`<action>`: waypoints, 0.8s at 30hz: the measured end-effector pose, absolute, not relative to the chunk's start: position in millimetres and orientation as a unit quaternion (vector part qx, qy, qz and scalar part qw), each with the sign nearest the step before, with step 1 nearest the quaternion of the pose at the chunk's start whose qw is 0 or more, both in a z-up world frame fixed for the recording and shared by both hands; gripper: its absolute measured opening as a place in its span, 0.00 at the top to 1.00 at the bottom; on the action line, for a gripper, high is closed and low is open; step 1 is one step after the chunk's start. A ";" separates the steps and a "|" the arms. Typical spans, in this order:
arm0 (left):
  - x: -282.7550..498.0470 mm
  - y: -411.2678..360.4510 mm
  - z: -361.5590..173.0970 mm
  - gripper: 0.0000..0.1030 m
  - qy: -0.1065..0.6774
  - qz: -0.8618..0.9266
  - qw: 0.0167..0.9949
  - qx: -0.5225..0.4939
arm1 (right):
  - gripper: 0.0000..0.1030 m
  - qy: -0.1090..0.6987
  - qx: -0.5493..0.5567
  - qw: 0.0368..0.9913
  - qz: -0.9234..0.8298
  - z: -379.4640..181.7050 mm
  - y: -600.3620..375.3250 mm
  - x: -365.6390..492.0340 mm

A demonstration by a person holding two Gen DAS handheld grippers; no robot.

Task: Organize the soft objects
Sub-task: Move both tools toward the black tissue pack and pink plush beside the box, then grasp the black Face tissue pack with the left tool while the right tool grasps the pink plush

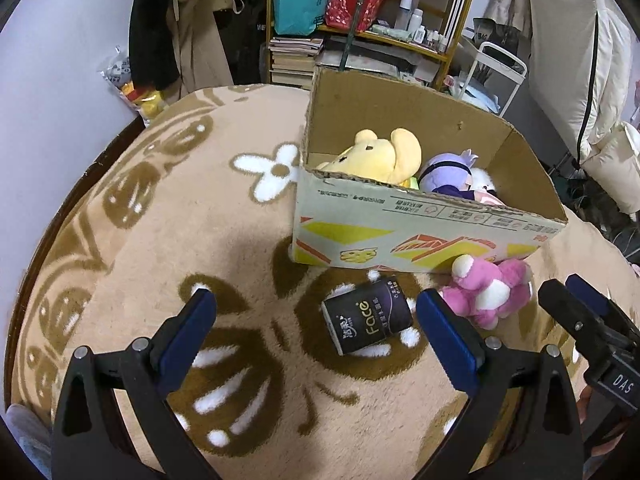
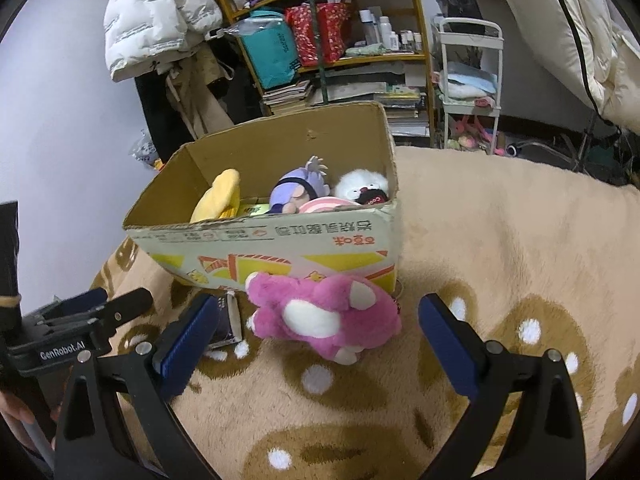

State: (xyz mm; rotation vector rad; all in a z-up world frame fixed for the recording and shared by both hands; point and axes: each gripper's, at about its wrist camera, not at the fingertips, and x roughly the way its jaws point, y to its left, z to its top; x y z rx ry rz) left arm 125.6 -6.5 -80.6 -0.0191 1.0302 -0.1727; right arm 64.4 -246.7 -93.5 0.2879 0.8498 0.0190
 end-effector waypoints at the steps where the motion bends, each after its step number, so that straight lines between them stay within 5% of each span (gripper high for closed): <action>1: 126.8 -8.0 -82.6 0.04 0.494 -0.084 0.866 -0.010 | 0.00 0.412 0.145 0.900 0.007 -94.8 -248.9 66.0; 24: 151.7 -36.9 -130.8 0.04 0.530 -0.117 0.840 -0.008 | 0.00 0.446 0.208 0.870 -0.018 -133.0 -274.5 96.6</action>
